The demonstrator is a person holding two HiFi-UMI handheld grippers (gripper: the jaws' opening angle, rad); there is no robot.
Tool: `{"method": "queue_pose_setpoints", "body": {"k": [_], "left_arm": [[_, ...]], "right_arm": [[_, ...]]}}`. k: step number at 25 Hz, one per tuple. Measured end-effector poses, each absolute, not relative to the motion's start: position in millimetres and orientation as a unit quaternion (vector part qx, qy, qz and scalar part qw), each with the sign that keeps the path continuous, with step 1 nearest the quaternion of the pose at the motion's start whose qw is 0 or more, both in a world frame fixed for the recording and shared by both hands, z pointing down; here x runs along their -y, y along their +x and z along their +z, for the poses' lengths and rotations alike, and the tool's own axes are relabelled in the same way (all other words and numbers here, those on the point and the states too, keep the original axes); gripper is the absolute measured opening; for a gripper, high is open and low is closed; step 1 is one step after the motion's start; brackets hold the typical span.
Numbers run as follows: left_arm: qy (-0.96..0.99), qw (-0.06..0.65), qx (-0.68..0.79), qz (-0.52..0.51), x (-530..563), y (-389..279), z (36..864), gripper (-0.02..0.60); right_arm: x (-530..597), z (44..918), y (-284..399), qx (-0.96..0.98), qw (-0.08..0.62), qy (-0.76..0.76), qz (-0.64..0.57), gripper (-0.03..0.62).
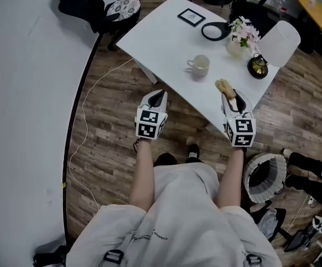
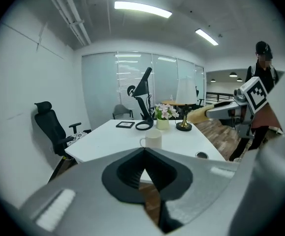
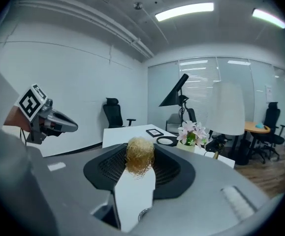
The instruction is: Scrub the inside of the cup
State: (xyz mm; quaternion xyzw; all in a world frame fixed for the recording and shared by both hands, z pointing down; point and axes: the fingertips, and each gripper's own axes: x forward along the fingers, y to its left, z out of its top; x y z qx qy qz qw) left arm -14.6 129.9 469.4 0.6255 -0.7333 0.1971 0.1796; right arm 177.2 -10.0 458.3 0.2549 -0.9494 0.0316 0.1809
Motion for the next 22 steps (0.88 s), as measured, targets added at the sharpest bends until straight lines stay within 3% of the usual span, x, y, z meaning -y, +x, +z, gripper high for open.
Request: {"method": "queue_pose_setpoints", "body": {"k": [9,14,22], "left_arm": [[0.640,0.182,0.722,0.191,-81.5,-35.4,486.0,0.002],[0.712,0.139,0.640,0.255,-28.3,-34.5,512.6,0.002],[0.820,0.107,0.462,0.321,34.5,-43.6,570.2,0.012]], "right_arm": [[37.2,459.8,136.2,0.965,0.188,0.176,-0.043,0.175],[60.4,451.6,127.4,0.972,0.122,0.200,0.005,0.176],[71.1,481.4,107.9,0.961,0.220,0.168,0.029,0.176]]}}
